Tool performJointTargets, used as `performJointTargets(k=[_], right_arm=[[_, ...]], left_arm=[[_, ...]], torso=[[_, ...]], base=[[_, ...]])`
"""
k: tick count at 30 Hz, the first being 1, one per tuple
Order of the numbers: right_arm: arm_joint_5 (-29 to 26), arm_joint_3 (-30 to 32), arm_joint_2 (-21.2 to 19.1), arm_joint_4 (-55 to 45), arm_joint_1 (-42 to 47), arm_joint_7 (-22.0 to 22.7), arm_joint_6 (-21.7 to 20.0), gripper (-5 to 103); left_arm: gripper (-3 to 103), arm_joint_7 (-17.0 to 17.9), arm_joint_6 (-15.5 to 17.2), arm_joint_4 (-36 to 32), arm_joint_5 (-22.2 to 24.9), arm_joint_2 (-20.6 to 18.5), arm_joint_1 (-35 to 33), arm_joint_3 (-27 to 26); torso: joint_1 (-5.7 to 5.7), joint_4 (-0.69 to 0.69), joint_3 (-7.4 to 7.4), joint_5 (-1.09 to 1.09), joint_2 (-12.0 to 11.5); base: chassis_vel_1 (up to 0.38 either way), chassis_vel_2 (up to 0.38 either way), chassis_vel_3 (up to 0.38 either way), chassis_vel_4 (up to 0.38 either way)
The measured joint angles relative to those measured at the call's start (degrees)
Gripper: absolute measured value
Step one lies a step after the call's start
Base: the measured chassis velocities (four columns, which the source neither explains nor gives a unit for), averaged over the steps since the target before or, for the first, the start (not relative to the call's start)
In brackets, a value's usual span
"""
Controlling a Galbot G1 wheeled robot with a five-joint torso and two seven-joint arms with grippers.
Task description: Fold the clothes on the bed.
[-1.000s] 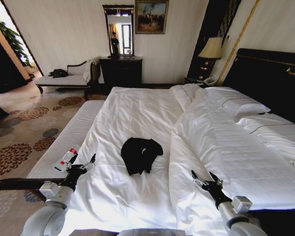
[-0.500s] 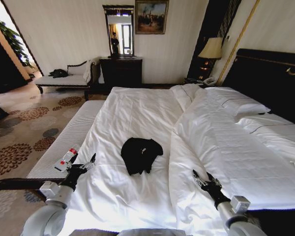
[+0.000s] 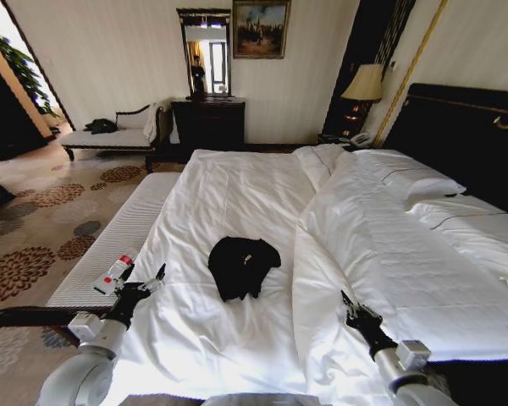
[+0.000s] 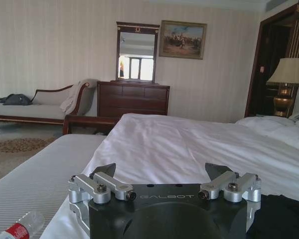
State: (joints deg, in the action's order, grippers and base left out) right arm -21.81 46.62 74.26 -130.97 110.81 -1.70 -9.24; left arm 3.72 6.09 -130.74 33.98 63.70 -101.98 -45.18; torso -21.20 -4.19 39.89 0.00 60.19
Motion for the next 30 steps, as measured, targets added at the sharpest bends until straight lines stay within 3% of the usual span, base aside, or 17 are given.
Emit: performJointTargets(k=[12,21,30], right_arm=[[-0.08,-0.02,0.79,-0.16,0.11,0.12,0.16,1],[0.09,0.21,1.32,0.08,0.53,0.68,3.12,1],[-2.25,2.14,3.08,0.22,0.6,1.9,2.89,1]], left_arm=[[100,0.05,-0.01,0.18,0.02,0.01,0.06,-0.02],[100,0.03,-0.03,0.38,0.15,0.24,0.22,0.13],[100,0.11,-0.03,0.43,0.26,0.32,0.39,-0.01]], torso=[[-0.01,0.0,0.0,-0.01,0.0],[-0.01,-0.01,0.01,0.05,-0.01],[0.0,0.01,0.0,-0.03,0.01]], base=[[-0.065,-0.065,0.063,0.06],[-0.173,-0.174,0.162,0.177],[0.016,0.006,-0.002,-0.005]])
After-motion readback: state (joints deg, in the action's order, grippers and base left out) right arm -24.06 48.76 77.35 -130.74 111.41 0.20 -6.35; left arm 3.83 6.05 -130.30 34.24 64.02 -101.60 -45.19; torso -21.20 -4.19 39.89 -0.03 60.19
